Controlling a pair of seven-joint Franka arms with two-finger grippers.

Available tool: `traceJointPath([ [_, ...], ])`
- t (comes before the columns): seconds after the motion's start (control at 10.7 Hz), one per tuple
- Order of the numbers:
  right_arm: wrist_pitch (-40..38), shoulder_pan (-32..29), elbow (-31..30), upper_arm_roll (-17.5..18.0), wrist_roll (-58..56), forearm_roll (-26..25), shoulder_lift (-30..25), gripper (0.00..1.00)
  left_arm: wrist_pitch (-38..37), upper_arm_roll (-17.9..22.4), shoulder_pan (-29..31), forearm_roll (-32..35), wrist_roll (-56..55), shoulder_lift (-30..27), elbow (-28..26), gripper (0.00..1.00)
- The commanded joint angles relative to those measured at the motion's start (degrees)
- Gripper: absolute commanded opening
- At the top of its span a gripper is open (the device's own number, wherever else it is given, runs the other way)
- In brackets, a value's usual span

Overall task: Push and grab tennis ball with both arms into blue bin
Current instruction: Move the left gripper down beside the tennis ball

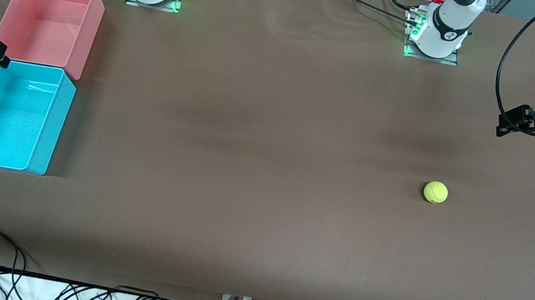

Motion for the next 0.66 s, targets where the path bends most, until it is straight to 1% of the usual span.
traceJointPath([
  [0.0, -0.16, -0.18, 0.95, -0.04, 0.57, -0.15, 0.22, 1.00, -0.86, -0.07, 0.23, 1.58, -0.31, 1.57, 1.87, 1.00],
  [0.19, -0.16, -0.18, 0.95, -0.04, 0.57, -0.15, 0.22, 1.00, -0.69, -0.07, 0.15, 1.58, -0.31, 1.75, 2.05, 1.00],
  [0.28, -0.16, -0.18, 0.95, -0.04, 0.57, -0.15, 0.22, 1.00, 2.18, 0.10, 1.02, 0.97, -0.05, 2.01, 1.26, 1.00],
  [0.47, -0.25, -0.18, 0.95, -0.04, 0.57, -0.15, 0.22, 1.00, 9.64, 0.02, 1.38, 1.57, 0.64, 1.93, -4.78, 1.00],
  [0.56, -0.16, -0.18, 0.95, -0.04, 0.57, -0.24, 0.22, 1.00, 11.08, 0.10, 1.55, 1.58, 0.56, 1.66, -6.55, 1.00],
])
